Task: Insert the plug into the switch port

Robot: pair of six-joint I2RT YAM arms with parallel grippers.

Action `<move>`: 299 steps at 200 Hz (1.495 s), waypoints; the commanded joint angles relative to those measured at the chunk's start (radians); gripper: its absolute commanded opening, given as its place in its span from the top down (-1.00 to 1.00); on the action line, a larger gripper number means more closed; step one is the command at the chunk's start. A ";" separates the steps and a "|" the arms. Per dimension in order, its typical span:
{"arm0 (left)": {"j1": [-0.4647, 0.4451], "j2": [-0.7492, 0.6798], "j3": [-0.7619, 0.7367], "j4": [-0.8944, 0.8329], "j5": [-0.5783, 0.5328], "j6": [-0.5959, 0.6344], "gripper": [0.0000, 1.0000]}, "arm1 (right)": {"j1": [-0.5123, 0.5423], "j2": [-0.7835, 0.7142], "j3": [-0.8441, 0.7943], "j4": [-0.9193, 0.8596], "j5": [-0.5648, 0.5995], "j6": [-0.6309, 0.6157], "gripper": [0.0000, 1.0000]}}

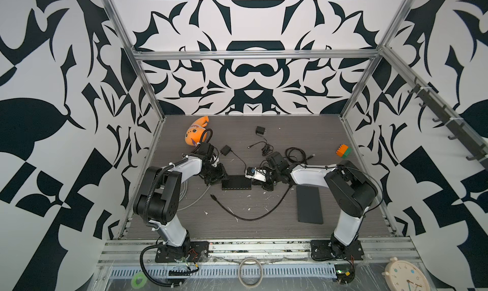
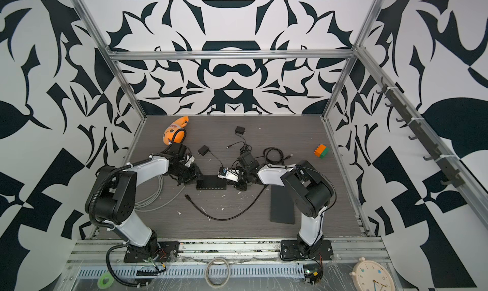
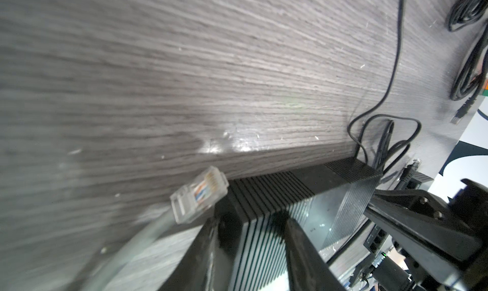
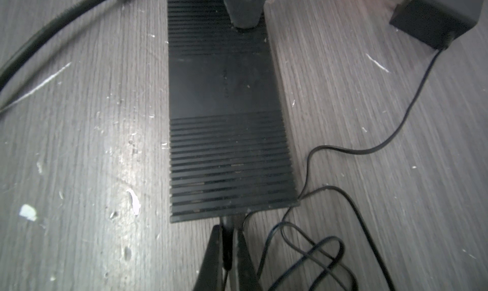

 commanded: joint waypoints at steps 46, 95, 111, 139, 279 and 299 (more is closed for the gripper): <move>-0.072 -0.001 -0.010 0.082 0.141 -0.051 0.11 | 0.041 0.027 0.042 0.149 -0.054 0.103 0.87; -0.016 -0.062 0.073 -0.015 -0.001 -0.007 0.03 | 0.016 -0.075 -0.014 0.080 0.029 0.076 0.44; 0.003 -0.073 0.111 -0.034 -0.006 0.013 0.03 | 0.004 -0.115 -0.027 0.045 0.055 0.069 0.38; 0.029 -0.096 0.175 -0.083 -0.082 0.064 0.02 | -0.030 -0.188 -0.055 0.008 0.083 0.088 0.32; -0.107 -0.037 0.134 -0.253 -0.471 0.399 0.09 | -0.019 -0.252 -0.045 0.134 0.259 0.841 0.12; -0.110 0.004 0.139 -0.268 -0.507 0.391 0.09 | -0.011 -0.261 -0.043 0.121 0.255 0.838 0.10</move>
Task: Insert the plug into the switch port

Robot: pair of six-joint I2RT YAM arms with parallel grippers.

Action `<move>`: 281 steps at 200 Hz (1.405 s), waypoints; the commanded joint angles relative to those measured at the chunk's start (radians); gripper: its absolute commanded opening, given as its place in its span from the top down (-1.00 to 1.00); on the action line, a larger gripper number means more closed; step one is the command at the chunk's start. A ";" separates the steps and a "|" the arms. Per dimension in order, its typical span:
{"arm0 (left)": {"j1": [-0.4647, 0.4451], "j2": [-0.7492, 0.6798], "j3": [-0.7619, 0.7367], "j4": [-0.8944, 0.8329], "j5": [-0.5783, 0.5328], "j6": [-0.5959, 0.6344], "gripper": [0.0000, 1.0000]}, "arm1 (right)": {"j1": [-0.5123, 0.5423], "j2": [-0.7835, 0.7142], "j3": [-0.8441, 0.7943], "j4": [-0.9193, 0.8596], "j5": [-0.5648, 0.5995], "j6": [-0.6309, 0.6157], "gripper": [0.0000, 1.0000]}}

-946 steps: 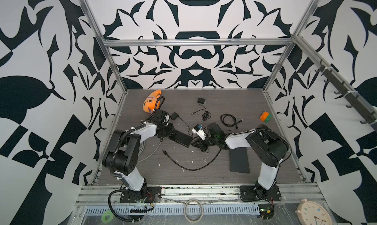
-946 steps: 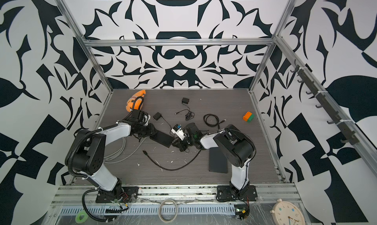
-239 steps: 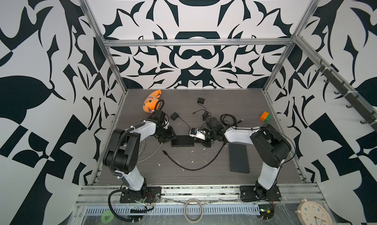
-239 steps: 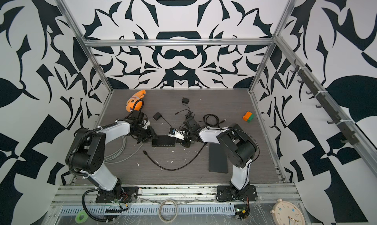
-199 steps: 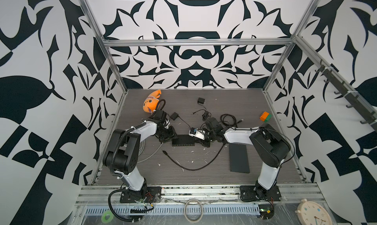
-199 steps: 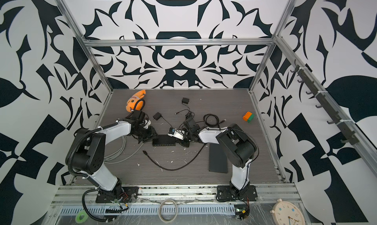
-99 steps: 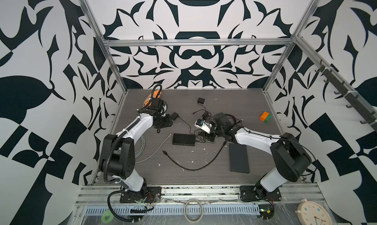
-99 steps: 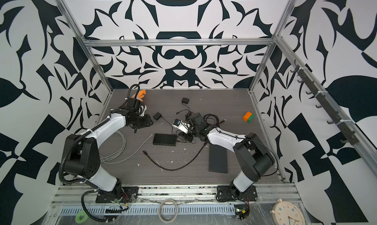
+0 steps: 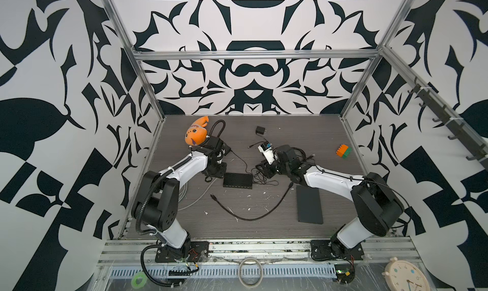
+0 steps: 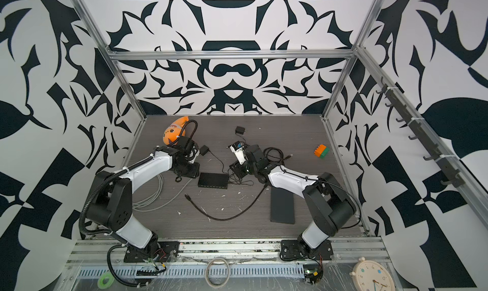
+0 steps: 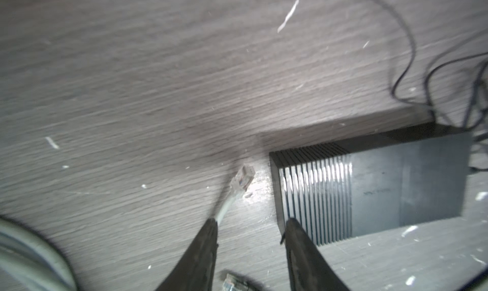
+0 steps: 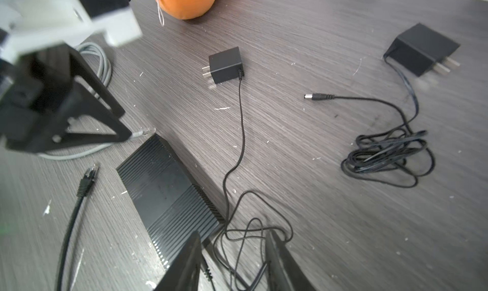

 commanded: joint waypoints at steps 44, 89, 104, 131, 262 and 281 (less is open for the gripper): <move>-0.001 0.119 0.015 -0.085 -0.082 -0.019 0.10 | 0.025 -0.021 0.019 -0.023 0.018 0.032 0.09; 0.000 0.150 0.027 -0.075 -0.057 0.003 0.55 | 0.027 -0.008 0.024 -0.020 0.012 0.022 0.09; 0.000 0.157 0.058 -0.078 -0.053 0.028 0.69 | 0.026 0.000 0.041 -0.022 -0.008 0.029 0.09; 0.001 0.158 0.116 -0.090 -0.018 0.161 0.77 | 0.026 0.026 0.078 -0.022 -0.059 0.066 0.09; 0.124 0.211 0.283 -0.196 0.523 0.703 0.71 | 0.055 0.289 0.108 0.581 -0.159 0.370 0.12; 0.129 0.203 0.277 -0.219 0.557 0.763 0.70 | 0.055 0.341 0.106 0.686 -0.198 0.372 0.12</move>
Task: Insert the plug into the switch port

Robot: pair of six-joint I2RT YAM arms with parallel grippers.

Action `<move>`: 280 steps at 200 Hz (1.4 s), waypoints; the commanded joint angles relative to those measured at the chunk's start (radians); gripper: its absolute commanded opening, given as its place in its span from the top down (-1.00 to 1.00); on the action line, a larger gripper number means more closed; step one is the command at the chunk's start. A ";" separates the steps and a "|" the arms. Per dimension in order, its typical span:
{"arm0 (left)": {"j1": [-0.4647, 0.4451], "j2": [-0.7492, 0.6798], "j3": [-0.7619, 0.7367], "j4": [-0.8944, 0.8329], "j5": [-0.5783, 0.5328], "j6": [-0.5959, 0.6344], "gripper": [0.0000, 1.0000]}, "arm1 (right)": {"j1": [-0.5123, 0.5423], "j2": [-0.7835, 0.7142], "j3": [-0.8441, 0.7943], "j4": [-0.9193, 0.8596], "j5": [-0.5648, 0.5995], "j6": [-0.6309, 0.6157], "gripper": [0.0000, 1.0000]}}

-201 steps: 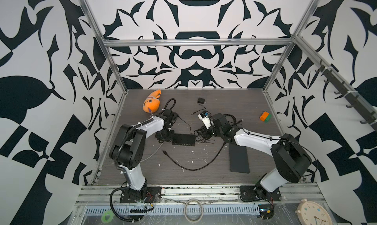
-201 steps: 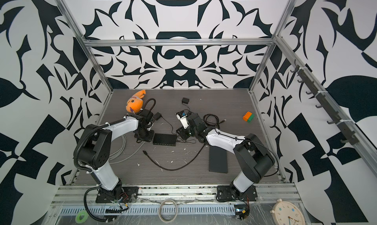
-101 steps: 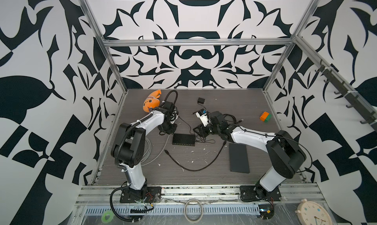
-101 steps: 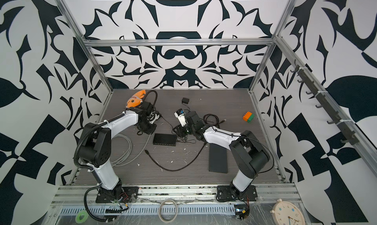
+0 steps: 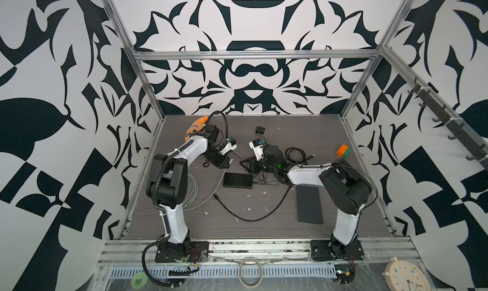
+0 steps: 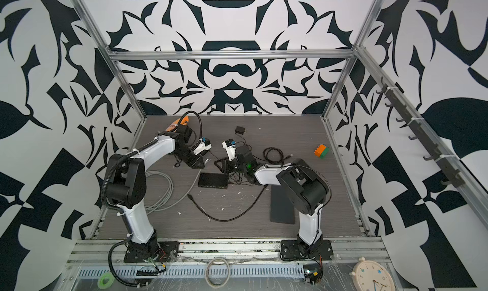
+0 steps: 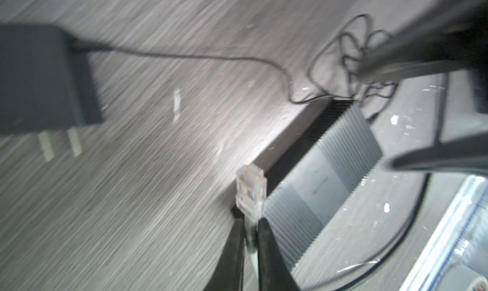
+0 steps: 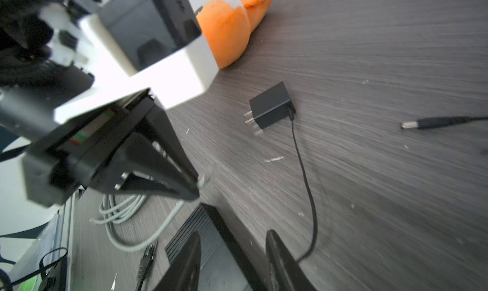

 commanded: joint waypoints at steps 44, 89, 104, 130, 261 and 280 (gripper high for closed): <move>0.013 -0.035 -0.015 -0.111 0.097 0.165 0.70 | 0.011 0.090 0.056 0.310 -0.102 0.064 0.12; 0.016 -0.047 -0.032 -0.111 0.119 0.178 0.70 | 0.005 0.119 0.081 0.289 -0.142 0.044 0.13; 0.015 -0.045 -0.029 -0.112 0.119 0.178 0.71 | 0.000 0.145 0.102 0.298 -0.188 0.056 0.13; 0.015 -0.043 -0.028 -0.115 0.117 0.182 0.71 | -0.001 0.152 0.127 0.245 -0.231 0.019 0.17; 0.030 -0.054 -0.033 -0.101 0.117 0.191 0.73 | 0.000 0.160 0.172 0.167 -0.342 0.073 0.79; 0.034 -0.062 -0.037 -0.089 0.108 0.186 0.68 | 0.000 0.156 0.164 0.168 -0.345 0.090 0.87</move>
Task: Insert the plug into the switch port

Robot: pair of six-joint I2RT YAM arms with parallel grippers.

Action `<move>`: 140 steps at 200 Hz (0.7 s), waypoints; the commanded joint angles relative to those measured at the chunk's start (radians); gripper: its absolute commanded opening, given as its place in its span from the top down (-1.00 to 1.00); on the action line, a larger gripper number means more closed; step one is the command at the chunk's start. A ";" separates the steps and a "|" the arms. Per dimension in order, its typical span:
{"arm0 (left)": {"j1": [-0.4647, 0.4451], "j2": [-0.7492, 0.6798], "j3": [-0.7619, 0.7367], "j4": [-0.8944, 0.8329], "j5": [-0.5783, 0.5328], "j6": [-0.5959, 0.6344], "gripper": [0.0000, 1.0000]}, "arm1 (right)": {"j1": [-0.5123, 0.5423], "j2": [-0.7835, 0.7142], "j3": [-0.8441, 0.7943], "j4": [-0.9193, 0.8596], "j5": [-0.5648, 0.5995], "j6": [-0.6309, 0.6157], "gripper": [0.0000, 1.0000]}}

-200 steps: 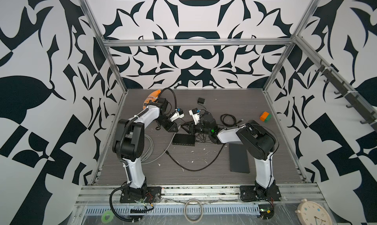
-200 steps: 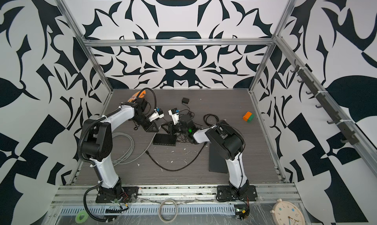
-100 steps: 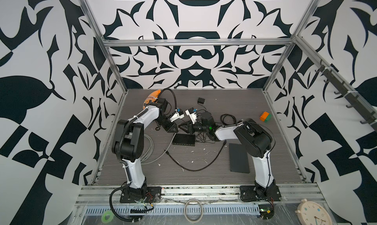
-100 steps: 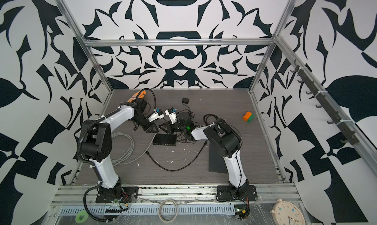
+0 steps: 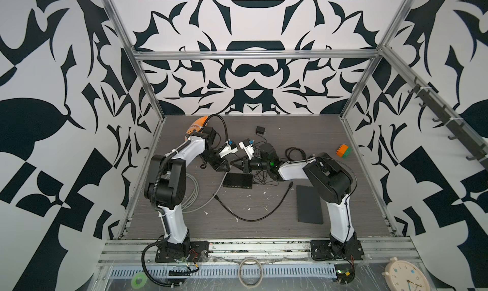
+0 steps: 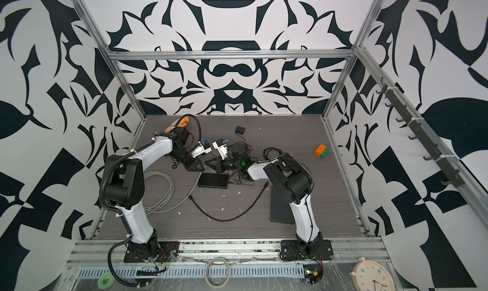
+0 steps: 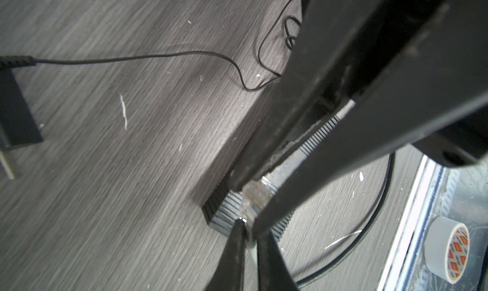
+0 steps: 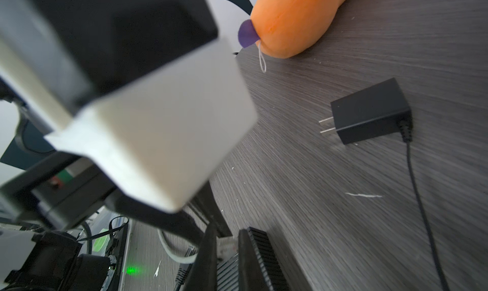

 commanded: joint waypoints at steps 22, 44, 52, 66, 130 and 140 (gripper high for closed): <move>0.009 -0.072 -0.041 0.024 -0.016 0.015 0.34 | 0.004 -0.026 0.009 0.055 -0.016 0.063 0.90; 0.009 -0.117 -0.071 0.090 -0.057 -0.011 0.13 | 0.004 -0.037 0.010 0.009 0.046 0.125 0.93; 0.008 -0.137 -0.080 0.104 -0.070 -0.018 0.10 | 0.004 -0.045 0.012 -0.018 0.074 0.150 0.94; 0.007 -0.175 -0.099 0.136 -0.099 -0.050 0.07 | 0.004 -0.064 0.011 -0.058 0.125 0.204 0.96; -0.088 -0.383 -0.338 0.519 -0.354 -0.496 0.02 | 0.034 -0.141 0.008 -0.226 0.377 0.480 0.97; -0.098 -0.409 -0.395 0.573 -0.371 -0.540 0.02 | 0.043 -0.155 0.019 -0.276 0.407 0.503 0.95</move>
